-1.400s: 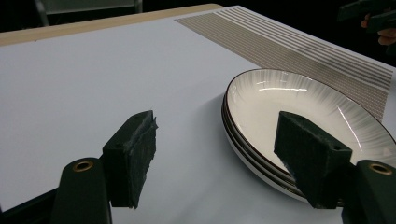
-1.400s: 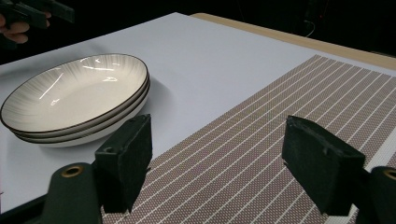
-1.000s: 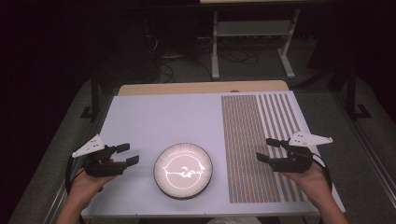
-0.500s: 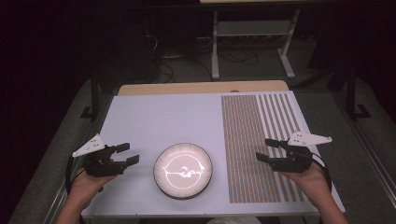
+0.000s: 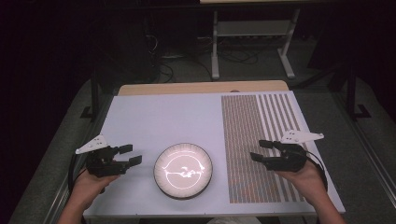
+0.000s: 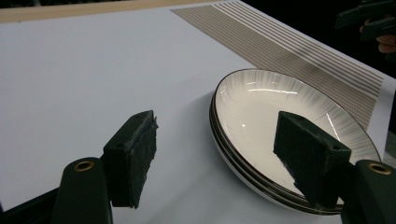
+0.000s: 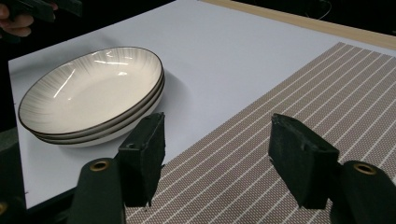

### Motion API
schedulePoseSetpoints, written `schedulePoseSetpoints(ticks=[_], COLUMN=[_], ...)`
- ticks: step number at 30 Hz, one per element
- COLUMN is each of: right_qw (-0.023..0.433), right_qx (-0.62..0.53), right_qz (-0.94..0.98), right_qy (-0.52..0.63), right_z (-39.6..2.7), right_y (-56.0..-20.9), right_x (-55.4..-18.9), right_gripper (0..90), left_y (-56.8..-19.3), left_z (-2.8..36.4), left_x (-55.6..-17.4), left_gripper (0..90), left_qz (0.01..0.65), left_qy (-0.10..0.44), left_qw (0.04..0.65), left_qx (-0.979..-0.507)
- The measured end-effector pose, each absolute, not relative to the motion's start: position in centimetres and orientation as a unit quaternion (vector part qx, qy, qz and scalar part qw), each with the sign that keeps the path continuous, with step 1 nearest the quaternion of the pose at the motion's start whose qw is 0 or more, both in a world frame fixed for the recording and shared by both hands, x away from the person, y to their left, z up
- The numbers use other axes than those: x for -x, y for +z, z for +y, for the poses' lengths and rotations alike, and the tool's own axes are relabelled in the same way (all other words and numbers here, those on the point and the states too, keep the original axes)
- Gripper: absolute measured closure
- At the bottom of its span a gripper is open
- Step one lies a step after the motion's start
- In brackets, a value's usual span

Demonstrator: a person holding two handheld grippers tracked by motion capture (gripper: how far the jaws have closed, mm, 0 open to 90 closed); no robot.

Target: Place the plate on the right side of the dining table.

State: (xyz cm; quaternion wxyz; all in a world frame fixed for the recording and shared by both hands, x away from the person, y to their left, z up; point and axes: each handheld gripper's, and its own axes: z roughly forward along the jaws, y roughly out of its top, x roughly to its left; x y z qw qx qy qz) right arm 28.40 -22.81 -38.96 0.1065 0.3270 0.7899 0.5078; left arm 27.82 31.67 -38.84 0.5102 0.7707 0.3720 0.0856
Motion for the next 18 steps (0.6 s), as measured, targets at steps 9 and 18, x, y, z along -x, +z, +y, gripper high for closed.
schedulePoseSetpoints(ticks=[9,18], right_qw=[0.095,0.07], right_qx=[-0.316,-0.312], right_qz=[0.804,0.811], right_qy=[0.495,0.489], right_z=[-21.2,-19.6], right_y=[-38.3,-38.1], right_x=[-28.3,-28.4], right_gripper=[38.5,41.0], left_y=[-38.7,-38.3], left_z=[30.9,30.4], left_x=[-27.7,-27.5], left_gripper=[28.8,30.2], left_qz=[0.375,0.388], left_qy=[0.075,0.067], left_qw=[0.505,0.504], left_qx=[-0.774,-0.769])
